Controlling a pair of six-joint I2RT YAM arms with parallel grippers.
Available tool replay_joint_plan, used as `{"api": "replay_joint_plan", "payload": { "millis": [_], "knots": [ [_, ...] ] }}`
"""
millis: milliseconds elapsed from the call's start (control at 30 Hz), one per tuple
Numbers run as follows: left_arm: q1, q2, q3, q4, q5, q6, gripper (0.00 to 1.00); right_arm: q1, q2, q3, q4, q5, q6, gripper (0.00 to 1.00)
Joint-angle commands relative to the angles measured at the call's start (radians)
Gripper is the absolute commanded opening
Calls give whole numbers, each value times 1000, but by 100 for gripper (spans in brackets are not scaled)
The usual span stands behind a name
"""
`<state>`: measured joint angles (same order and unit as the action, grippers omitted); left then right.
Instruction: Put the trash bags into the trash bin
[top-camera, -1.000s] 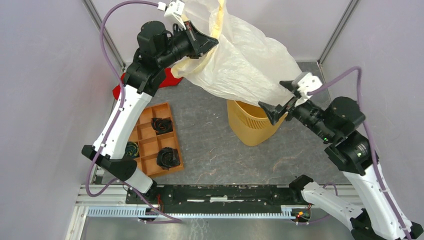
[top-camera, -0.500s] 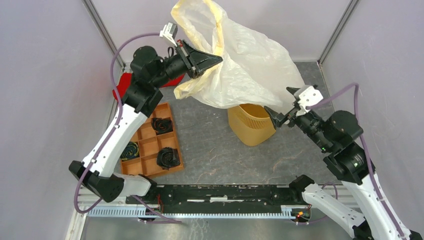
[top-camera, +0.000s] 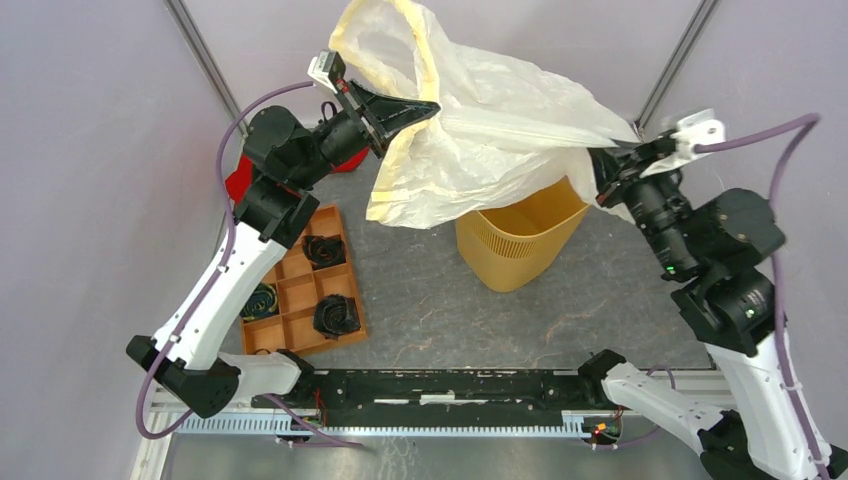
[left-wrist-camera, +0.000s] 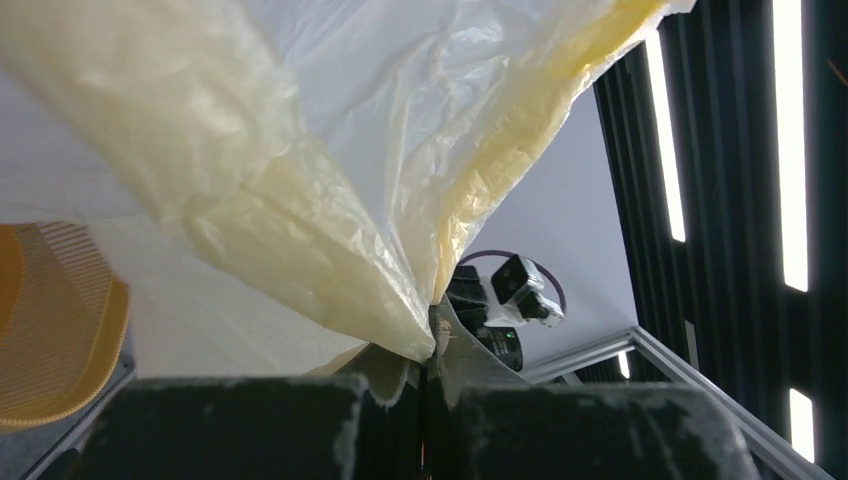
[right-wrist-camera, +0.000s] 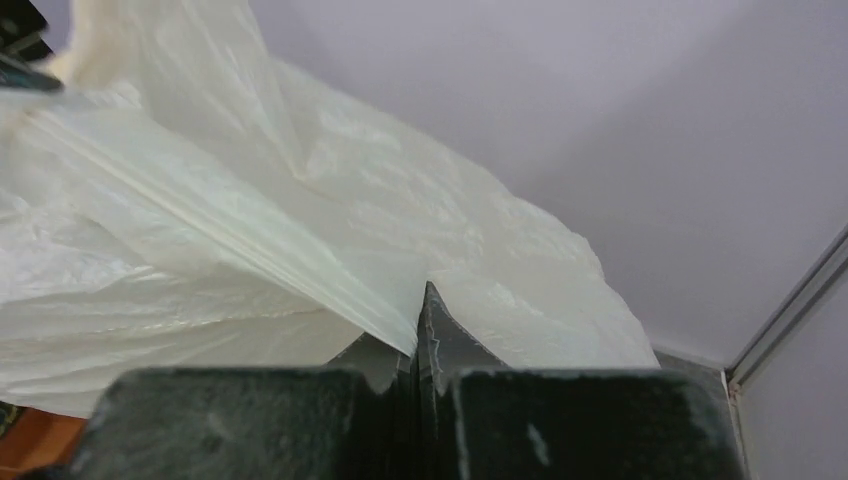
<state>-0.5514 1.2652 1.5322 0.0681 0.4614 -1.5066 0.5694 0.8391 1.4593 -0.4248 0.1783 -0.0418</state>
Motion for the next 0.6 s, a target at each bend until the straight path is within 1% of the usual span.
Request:
{"api": "replay_joint_plan", "payload": {
  "millis": [0,100,233,367,433,567],
  "knots": [
    [1,-23,-4,-33,-64,-61,2,-1,41,181,-26,44,104,1],
    [1,-27,16,-39,-74,-56,2,0,69,299,-91,-60,152,1],
    [0,-52,91,-55,-122,44,2,-1,37,349,-110,-129,212,1],
    [-2,-95,113,-63,-177,124,2,0,3,295,-58,-213,267,1],
    [-1,-118,99,-63,-207,148,2,-1,12,274,-52,-223,288,1],
    [-1,-129,86,-168,-258,156,2,-1,41,254,-49,-204,381,1]
  ]
}}
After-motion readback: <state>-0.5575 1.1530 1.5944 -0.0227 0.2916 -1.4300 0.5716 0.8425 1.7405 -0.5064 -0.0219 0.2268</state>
